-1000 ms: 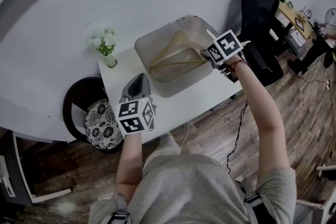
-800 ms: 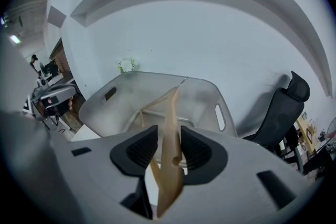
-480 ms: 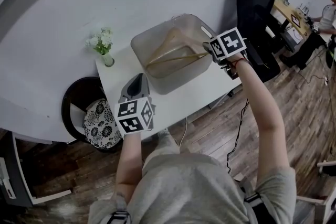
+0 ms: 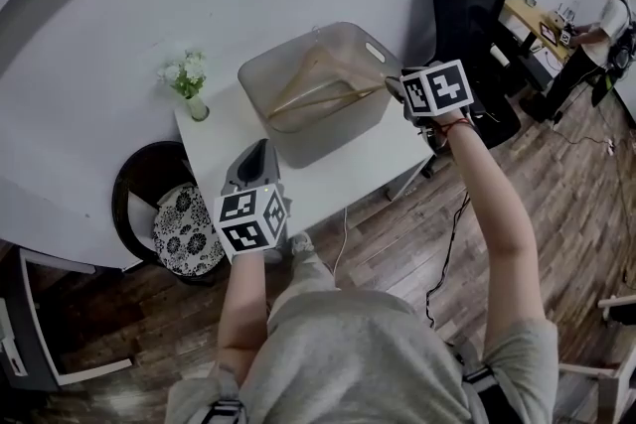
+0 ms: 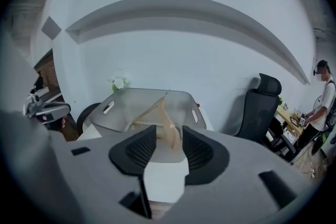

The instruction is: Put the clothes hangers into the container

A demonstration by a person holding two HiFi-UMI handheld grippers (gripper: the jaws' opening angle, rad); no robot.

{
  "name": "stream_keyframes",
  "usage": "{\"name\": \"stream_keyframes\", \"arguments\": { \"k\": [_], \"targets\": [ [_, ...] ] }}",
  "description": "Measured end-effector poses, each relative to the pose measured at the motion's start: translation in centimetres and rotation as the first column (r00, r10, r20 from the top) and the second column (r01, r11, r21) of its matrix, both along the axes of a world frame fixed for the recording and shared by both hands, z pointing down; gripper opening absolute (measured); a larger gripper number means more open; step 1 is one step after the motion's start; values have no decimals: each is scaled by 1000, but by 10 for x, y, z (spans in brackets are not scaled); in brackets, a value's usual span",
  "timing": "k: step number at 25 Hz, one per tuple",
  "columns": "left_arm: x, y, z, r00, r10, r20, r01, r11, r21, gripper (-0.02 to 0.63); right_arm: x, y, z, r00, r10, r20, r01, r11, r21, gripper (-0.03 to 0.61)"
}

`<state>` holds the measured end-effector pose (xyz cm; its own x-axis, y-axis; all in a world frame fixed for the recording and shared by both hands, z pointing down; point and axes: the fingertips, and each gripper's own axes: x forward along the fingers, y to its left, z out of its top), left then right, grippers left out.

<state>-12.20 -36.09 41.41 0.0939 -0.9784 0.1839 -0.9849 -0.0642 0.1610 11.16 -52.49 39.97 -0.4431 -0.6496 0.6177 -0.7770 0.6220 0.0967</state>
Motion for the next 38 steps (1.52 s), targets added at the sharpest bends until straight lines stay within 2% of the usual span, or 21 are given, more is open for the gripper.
{"name": "stream_keyframes", "arguments": {
  "k": [9,14,21,27,38],
  "targets": [
    [19,35,-3,1000,14,3,-14,1000,2,8,-3,71,-4,992,-26,124,23,1000,21,143],
    [25,54,-4,1000,27,-4,-27,1000,-2,8,-9,112,-3,979,-30,199,25,999,28,92],
    [33,84,-2,998,65,-18,-65,998,-1,8,-15,172,0,967,-3,256,-15,998,66,6],
    [28,112,4,994,111,-25,-111,994,-19,8,-33,230,7,945,28,326,-52,997,66,3],
    [18,186,9,977,213,-31,-214,975,-52,8,-60,335,14,910,120,397,-160,985,68,3]
  ]
}}
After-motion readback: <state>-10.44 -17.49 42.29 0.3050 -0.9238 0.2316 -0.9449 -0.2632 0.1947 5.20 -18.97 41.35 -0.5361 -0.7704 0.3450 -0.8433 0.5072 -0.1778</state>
